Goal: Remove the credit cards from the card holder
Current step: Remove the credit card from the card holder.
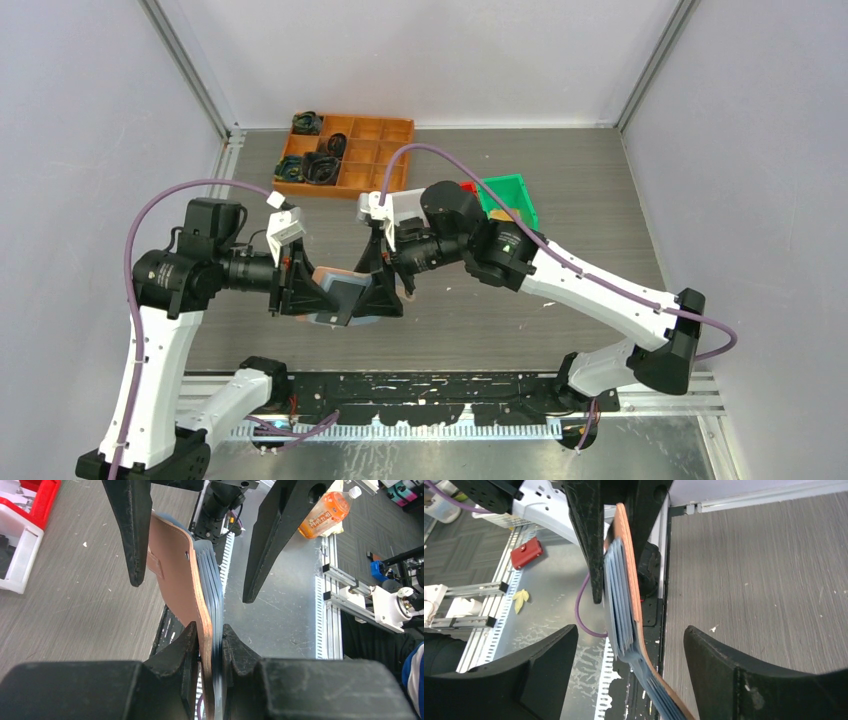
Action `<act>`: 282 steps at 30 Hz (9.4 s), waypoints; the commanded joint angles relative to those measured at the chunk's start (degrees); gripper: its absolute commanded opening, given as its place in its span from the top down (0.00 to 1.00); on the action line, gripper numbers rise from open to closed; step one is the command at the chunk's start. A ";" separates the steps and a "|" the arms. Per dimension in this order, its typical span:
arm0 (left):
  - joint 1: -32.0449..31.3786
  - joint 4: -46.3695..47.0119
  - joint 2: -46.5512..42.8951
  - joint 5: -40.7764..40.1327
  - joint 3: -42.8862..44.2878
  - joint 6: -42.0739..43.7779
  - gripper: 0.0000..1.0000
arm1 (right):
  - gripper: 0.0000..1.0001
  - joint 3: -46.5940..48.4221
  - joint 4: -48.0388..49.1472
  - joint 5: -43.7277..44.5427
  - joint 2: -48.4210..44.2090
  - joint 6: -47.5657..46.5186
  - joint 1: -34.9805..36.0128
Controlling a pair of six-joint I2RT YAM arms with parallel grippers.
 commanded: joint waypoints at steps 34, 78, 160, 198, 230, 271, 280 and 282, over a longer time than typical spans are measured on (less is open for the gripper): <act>-0.32 6.71 -4.09 3.70 -6.40 -6.17 0.71 | 0.99 8.25 -2.96 -3.87 0.33 3.25 -0.05; -0.23 35.59 -2.88 -3.20 -8.60 -47.18 1.00 | 0.42 -25.64 40.92 13.74 -10.92 53.50 -4.68; -0.16 43.96 -5.43 9.09 -11.24 -54.12 0.96 | 0.61 -24.85 36.96 14.82 -11.23 53.12 -4.28; -0.04 51.12 -5.38 10.69 -11.51 -62.78 0.91 | 0.99 -39.70 61.89 12.28 -16.31 58.90 -4.29; 0.44 51.52 -5.68 9.72 -11.13 -63.00 1.00 | 0.90 -35.59 65.21 9.97 -14.41 59.52 -4.29; 1.11 52.76 -5.28 8.32 -11.64 -63.95 1.00 | 0.70 -35.25 66.97 7.65 -14.28 60.25 -3.94; 2.13 34.98 -3.33 4.39 -6.76 -45.46 1.00 | 0.98 -37.68 54.78 7.22 -21.18 54.80 -5.34; 2.35 29.06 -1.88 2.41 -4.60 -39.27 1.00 | 0.99 -38.27 46.52 6.94 -24.94 51.66 -7.16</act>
